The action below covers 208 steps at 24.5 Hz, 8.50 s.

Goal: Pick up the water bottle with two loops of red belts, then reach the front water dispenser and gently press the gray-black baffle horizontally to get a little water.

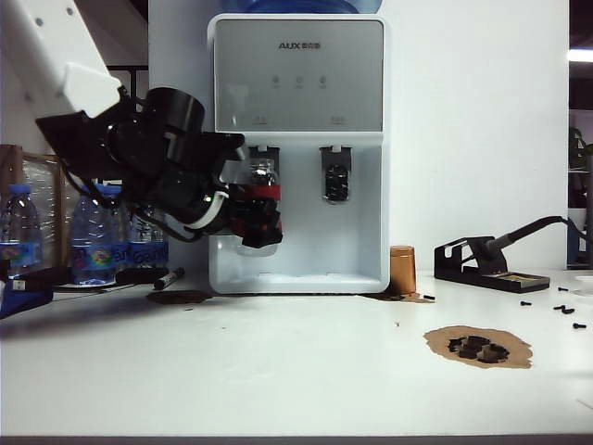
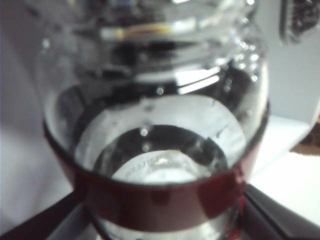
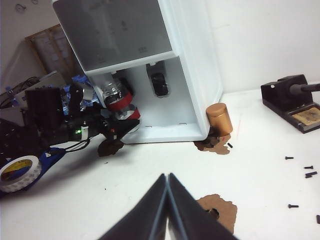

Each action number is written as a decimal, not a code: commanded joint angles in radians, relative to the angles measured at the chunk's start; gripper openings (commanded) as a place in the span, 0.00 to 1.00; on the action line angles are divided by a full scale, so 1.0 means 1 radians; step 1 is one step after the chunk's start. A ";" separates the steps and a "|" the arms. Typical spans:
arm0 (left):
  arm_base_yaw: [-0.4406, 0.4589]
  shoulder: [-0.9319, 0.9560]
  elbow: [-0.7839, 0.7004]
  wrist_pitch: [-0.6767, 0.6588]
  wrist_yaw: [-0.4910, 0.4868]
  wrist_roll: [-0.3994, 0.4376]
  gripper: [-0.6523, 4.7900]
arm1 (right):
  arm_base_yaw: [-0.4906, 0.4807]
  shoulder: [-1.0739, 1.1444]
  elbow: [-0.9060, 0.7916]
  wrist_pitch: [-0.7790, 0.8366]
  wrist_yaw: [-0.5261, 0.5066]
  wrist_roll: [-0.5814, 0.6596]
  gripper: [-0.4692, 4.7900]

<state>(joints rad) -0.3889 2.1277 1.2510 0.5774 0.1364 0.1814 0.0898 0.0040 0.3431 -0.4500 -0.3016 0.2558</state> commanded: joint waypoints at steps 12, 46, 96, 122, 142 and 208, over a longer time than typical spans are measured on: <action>0.013 0.006 0.058 0.014 -0.002 -0.006 0.11 | 0.002 0.000 -0.117 0.170 -0.154 0.007 0.09; 0.018 0.007 0.058 0.014 -0.003 -0.006 0.11 | 0.002 0.000 -0.177 0.311 -0.222 -0.029 0.09; -0.194 -0.248 -0.509 0.352 0.152 -0.066 0.11 | 0.002 -0.002 -0.315 0.372 -0.254 -0.006 0.09; -0.193 -0.146 -0.534 0.313 0.133 -0.005 0.11 | 0.002 -0.002 -0.347 0.373 -0.227 -0.089 0.09; -0.186 -0.146 -0.533 0.339 0.117 -0.005 1.00 | 0.001 -0.002 -0.348 0.386 -0.219 -0.089 0.09; 0.315 -1.994 -0.879 -0.838 -0.140 -0.113 0.11 | 0.003 -0.002 -0.348 0.360 -0.379 -0.083 0.09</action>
<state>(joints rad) -0.0753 0.1329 0.3798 -0.2737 -0.0067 0.0441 0.0902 0.0025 0.0002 -0.0952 -0.6781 0.1722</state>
